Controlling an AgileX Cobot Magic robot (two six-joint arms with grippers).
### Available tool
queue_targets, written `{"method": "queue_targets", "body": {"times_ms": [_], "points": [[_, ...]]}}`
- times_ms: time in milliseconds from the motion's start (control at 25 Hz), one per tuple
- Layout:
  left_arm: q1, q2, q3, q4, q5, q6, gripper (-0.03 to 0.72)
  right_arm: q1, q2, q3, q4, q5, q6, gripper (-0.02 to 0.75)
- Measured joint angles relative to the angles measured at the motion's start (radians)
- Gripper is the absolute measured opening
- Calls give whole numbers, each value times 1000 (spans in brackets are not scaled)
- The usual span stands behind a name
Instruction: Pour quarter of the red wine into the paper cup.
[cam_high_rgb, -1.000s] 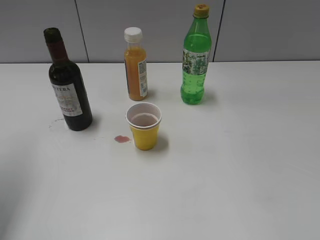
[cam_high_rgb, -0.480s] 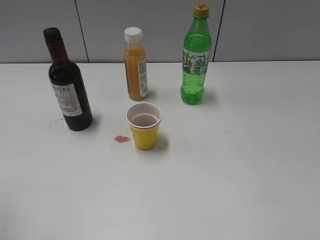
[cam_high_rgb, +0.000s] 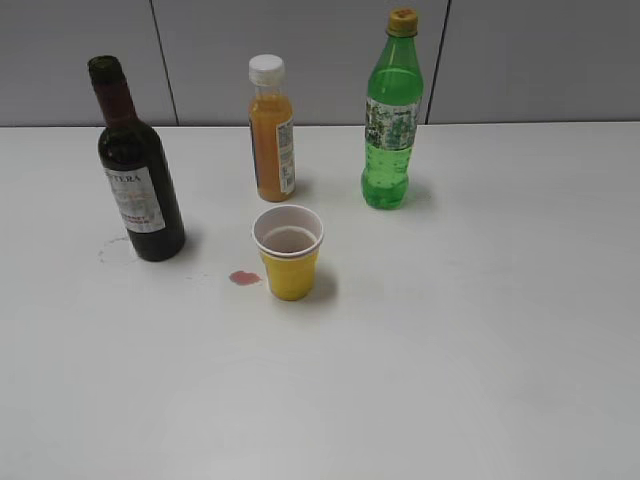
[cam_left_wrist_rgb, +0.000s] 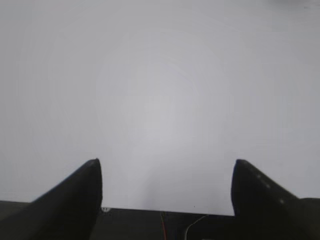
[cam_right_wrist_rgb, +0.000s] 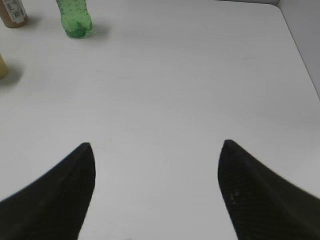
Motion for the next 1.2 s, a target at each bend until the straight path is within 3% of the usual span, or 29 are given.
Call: {"method": "queue_targets", "body": {"times_ms": [240, 720, 1200], "points": [[0, -166, 88, 1, -42, 1, 591, 0, 0, 0, 0, 0, 0, 580], [0, -440, 94, 10, -58, -7, 591, 0, 0, 0, 0, 0, 0, 580], [0, -459, 94, 17, -57, -9, 591, 0, 0, 0, 2, -1, 0, 580]]}}
